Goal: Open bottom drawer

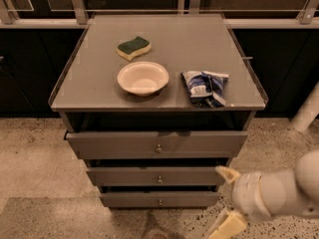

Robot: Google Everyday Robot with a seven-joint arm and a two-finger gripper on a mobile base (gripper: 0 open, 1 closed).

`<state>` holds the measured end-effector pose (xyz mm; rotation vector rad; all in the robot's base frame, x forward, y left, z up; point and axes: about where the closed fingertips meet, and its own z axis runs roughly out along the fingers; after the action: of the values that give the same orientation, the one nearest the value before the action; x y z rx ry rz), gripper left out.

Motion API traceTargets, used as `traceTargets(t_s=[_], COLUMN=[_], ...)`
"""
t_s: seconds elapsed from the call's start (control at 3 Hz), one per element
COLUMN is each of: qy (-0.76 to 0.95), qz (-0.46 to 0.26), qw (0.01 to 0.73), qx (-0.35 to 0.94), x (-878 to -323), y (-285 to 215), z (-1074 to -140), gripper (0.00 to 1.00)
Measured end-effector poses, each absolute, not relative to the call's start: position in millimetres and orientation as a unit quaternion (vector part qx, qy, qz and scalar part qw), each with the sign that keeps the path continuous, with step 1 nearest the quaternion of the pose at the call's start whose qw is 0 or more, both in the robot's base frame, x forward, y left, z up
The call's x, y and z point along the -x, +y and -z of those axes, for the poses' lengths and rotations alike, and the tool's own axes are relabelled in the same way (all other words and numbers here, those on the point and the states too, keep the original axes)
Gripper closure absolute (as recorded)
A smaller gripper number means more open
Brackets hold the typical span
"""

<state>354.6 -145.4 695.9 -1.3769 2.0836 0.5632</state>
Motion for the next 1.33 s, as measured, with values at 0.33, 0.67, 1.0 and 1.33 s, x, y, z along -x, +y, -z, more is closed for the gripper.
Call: traceTargets(t_s=[0.33, 0.67, 1.0, 1.33], qy=[0.793, 0.79, 0.794, 0.808], qz=[-0.243, -0.253, -0.272, -0.273], qw=[0.27, 0.269, 0.287, 0.305], qx=[0.488, 0.49, 0.462, 0.423], x=[-337.2, -329.3, -322.4, -337.0], y=[-140.3, -134.2, -134.8, -138.7], z=[-636.2, -631.8, -591.2, -516.1], gripper=[0.0, 0.0, 0.0, 0.0])
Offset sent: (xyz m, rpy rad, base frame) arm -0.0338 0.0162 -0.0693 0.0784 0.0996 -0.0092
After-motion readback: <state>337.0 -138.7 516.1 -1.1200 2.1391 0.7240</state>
